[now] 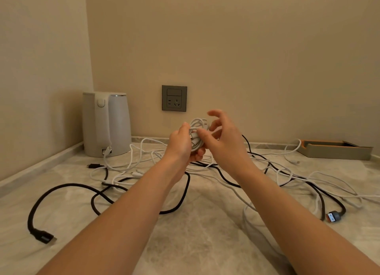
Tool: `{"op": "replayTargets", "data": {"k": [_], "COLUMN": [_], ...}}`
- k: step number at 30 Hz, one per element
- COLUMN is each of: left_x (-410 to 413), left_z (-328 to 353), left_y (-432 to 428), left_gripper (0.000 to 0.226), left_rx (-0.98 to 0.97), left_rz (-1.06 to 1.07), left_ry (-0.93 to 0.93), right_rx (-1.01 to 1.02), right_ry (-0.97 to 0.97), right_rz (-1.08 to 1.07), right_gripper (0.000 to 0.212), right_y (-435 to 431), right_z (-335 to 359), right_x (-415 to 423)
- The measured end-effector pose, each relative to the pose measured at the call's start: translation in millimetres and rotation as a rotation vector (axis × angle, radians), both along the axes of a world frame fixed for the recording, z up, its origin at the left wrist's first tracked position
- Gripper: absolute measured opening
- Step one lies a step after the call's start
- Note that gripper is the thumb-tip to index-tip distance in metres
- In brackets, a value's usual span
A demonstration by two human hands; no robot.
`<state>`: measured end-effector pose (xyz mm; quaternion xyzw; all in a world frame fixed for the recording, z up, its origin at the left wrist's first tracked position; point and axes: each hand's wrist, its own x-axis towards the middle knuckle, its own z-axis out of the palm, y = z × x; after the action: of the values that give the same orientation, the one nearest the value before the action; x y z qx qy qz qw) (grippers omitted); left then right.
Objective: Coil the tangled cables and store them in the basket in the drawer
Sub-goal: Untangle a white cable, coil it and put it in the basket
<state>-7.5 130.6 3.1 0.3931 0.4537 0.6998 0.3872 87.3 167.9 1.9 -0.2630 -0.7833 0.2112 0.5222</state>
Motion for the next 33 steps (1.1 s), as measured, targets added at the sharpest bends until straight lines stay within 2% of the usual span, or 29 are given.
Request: {"op": "replayTargets", "data": {"k": [2, 5, 9, 16, 23, 33], "left_x": [1, 5, 9, 16, 40, 112], "left_z": [-1, -1, 5, 10, 16, -21], "left_y": [-1, -2, -11, -52, -108, -177], "left_gripper": [0.050, 0.054, 0.054, 0.026, 0.016, 0.012], "left_rx": [-0.020, -0.092, -0.131, -0.085, -0.121, -0.200], "left_rz": [0.029, 0.078, 0.070, 0.000, -0.157, -0.293], "left_ry": [0.023, 0.109, 0.147, 0.198, 0.304, 0.392], "right_rx": [-0.095, -0.149, -0.254, -0.491, -0.530, -0.543], "right_ry": [-0.027, -0.074, -0.079, 0.009, 0.037, -0.062], "right_rz": [0.008, 0.045, 0.088, 0.242, 0.296, 0.257], "right_gripper": [0.041, 0.027, 0.020, 0.021, 0.026, 0.029], "right_y": [0, -1, -4, -32, -82, -159], "right_z": [5, 14, 24, 30, 20, -22], "right_x": [5, 10, 16, 45, 95, 192]}}
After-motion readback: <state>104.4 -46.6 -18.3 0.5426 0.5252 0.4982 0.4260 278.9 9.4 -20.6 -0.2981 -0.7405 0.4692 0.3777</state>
